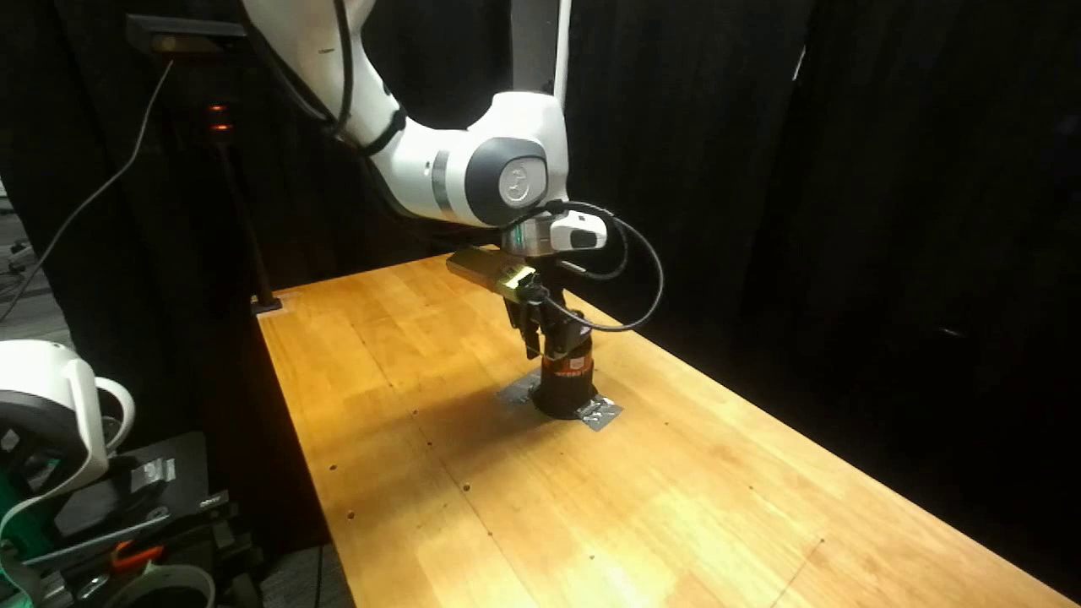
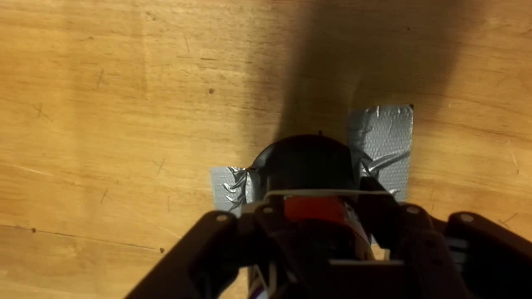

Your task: Put the rubber band around the brown cup

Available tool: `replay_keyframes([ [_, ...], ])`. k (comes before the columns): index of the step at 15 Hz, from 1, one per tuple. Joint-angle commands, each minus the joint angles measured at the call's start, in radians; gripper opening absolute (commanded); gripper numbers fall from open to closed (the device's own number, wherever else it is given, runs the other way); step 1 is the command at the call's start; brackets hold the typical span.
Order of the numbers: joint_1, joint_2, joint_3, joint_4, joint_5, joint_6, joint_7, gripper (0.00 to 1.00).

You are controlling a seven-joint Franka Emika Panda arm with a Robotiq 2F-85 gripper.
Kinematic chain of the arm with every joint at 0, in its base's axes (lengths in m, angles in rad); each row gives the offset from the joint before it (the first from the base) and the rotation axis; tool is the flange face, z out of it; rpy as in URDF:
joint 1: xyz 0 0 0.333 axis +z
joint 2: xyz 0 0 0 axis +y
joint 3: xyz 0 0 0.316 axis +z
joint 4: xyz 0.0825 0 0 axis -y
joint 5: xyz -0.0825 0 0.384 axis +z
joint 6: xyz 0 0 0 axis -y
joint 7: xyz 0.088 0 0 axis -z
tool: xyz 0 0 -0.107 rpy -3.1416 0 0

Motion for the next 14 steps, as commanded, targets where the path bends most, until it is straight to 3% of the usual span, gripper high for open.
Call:
replay_keyframes([
  [1, 0.047, -0.135, -0.052, -0.247, -0.108, 0.201, 0.112, 0.21],
  [4, 0.113, -0.198, -0.145, -0.396, -0.265, 0.395, 0.249, 0.13],
  [6, 0.193, -0.21, -0.268, -0.456, -0.446, 0.545, 0.413, 0.13],
  [10, 0.44, -0.186, -0.602, -0.437, -0.803, 0.69, 0.706, 0.15],
  [14, 0.649, -0.142, -0.85, -0.39, -1.009, 0.798, 0.902, 0.15],
])
